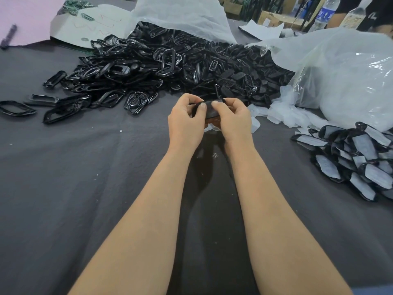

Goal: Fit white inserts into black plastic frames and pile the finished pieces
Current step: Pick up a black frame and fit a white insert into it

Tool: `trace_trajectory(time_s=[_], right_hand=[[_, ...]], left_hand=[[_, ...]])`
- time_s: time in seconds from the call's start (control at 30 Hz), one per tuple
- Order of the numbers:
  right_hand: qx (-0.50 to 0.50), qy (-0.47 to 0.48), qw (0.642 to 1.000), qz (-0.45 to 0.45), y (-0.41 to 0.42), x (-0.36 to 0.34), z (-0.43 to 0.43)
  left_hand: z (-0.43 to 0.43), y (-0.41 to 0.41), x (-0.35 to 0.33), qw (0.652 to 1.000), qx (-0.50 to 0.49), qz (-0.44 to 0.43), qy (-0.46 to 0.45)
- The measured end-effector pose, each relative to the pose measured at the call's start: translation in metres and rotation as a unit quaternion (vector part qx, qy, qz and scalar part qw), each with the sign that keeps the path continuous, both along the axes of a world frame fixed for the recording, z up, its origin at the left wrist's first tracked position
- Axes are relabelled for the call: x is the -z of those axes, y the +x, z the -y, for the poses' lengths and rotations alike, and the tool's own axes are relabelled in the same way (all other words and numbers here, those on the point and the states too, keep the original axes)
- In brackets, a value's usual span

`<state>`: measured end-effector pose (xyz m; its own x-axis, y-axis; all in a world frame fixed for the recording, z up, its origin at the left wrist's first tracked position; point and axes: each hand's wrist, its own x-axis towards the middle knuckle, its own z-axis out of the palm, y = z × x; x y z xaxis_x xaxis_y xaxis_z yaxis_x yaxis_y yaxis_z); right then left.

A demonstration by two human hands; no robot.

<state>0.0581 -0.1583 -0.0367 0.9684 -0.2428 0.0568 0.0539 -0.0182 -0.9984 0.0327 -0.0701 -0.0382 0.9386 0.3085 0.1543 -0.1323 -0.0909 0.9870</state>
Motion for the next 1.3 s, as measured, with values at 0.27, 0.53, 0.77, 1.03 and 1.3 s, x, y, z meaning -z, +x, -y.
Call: trace_trajectory(time_s=[0.27,0.53,0.77,1.03,1.3], right_hand=[[-0.052,0.002,0.999,-0.011,0.003,0.000,0.007],[-0.019,-0.126,0.991,0.032,0.002,0.001,0.009],[-0.058,-0.173,0.983,0.022,-0.001,0.000,0.008],[-0.036,-0.149,0.988,0.027,-0.004,-0.001,0.007],[-0.032,-0.170,0.984,0.035,-0.010,-0.008,0.012]], left_hand=[[-0.003,0.004,0.004,0.999,-0.014,-0.014,-0.036],[-0.002,0.003,0.005,1.000,-0.008,0.011,0.012],[-0.004,0.001,0.002,1.000,-0.004,-0.015,0.017],[-0.003,-0.001,0.001,0.999,0.003,-0.018,0.042],[-0.001,0.002,-0.003,0.999,0.009,-0.026,0.039]])
